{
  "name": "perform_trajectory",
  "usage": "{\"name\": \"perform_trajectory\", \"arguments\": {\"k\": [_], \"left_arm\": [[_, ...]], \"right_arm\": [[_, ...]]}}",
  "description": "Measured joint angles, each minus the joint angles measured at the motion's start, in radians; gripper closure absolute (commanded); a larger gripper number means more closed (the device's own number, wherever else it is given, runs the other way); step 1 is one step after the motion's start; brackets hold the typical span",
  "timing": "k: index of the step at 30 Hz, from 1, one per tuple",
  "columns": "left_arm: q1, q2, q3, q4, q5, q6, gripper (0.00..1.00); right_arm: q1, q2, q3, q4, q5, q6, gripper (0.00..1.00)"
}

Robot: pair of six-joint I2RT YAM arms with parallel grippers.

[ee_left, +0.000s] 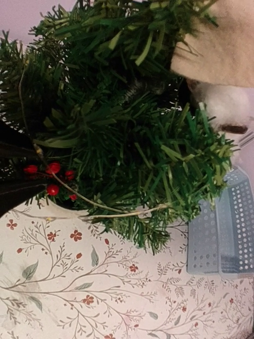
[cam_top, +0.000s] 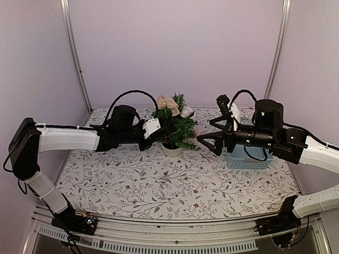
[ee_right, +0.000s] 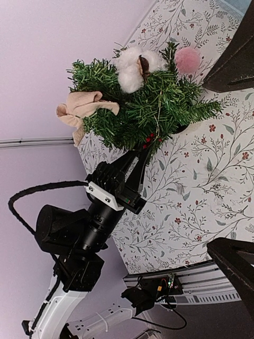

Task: Decorate the small christmas tree

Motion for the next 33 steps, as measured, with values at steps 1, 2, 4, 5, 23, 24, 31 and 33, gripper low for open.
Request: {"name": "perform_trajectory", "arguments": {"k": [1,2,4,5,23,24,31,33], "left_arm": [[0.0,-0.006,0.0,-0.005,-0.003,0.0,0.81],[0.0,-0.011,0.0,-0.009,-0.004,0.001,0.79],[-0.001,-0.025,0.0,-0.017,-0.008,0.002,0.77],[-0.001,-0.031,0.0,-0.02,-0.01,0.003,0.77],[-0.001,-0.251,-0.087,-0.094,-0.042,-0.007,0.7],[-0.001,-0.275,-0.096,-0.103,-0.05,-0.015,0.7],[0.023,-0.426,-0.108,-0.18,-0.113,-0.124,0.53],[0.044,-0.46,-0.106,-0.189,-0.127,-0.174,0.44]], "right_arm": [[0.0,0.0,0.0,0.0,0.0,0.0,0.01],[0.0,0.0,0.0,0.0,0.0,0.0,0.01],[0.0,0.0,0.0,0.0,-0.001,0.0,0.01],[0.0,0.0,0.0,0.0,-0.001,0.0,0.01],[0.0,0.0,0.0,0.0,-0.004,0.0,0.01],[0.0,0.0,0.0,0.0,-0.004,0.0,0.01],[-0.007,0.0,0.0,0.0,-0.001,0.001,0.01],[-0.019,0.0,0.0,0.0,-0.001,0.003,0.01]]}}
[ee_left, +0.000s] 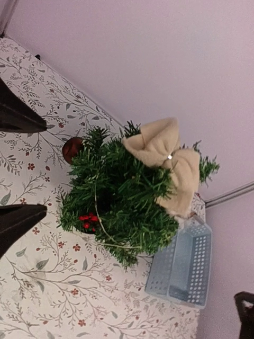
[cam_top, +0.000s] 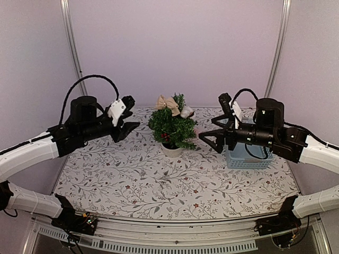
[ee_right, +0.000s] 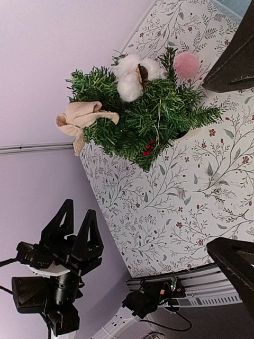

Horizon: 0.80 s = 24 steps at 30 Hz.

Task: Decorate the small christmas tree

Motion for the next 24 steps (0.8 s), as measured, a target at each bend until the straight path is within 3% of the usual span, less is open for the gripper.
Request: {"name": "perform_trajectory", "arguments": {"k": [3,5,12,17,24], "left_arm": [[0.041,-0.026,0.011,-0.014,-0.012,-0.074,0.13],[0.068,-0.031,0.026,-0.022,-0.019,-0.148,0.01],[0.13,-0.031,0.043,-0.034,-0.031,-0.42,0.01],[0.154,-0.032,-0.08,0.027,-0.065,-0.629,0.01],[0.158,0.032,-0.209,0.042,-0.12,-0.876,0.01]], "right_arm": [[-0.042,0.0,-0.002,0.003,-0.008,0.009,0.01],[-0.087,0.0,-0.01,0.014,-0.021,0.02,0.01],[-0.271,0.0,-0.084,0.072,-0.058,0.095,0.01],[-0.386,0.0,-0.171,0.13,-0.099,0.192,0.01],[-0.417,0.03,-0.289,0.198,-0.143,0.281,0.01]]}}
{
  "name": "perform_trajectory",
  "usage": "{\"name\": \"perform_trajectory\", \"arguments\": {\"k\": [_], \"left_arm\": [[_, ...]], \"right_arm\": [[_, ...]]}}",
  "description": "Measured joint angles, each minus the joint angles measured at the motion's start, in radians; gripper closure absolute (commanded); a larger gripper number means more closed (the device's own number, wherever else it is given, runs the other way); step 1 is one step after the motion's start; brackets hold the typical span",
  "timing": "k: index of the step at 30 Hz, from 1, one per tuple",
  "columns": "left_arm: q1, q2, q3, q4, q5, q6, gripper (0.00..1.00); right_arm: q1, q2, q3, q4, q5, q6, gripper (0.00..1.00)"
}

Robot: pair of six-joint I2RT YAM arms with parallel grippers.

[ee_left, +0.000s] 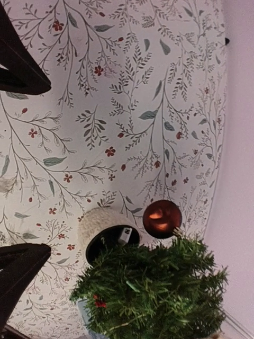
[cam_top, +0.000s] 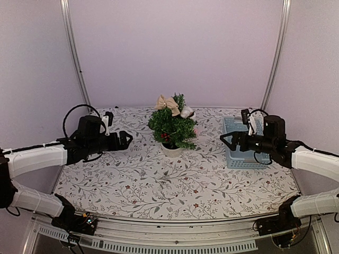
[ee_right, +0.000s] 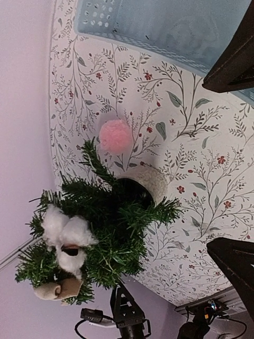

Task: Decorate the small christmas tree

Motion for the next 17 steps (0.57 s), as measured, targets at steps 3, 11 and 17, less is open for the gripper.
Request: {"name": "perform_trajectory", "arguments": {"k": [3,11,17], "left_arm": [[0.0,0.048,-0.021,0.003,-0.011,-0.064,0.01],[-0.002,0.145,-0.047,0.018,-0.018,-0.135,0.01],[-0.004,0.153,-0.047,0.042,-0.018,-0.144,0.01]], "right_arm": [[0.0,0.022,-0.066,0.058,-0.025,0.043,0.01],[0.0,0.034,-0.182,0.167,-0.044,0.12,0.01],[0.0,0.033,-0.202,0.2,-0.044,0.128,0.01]]}}
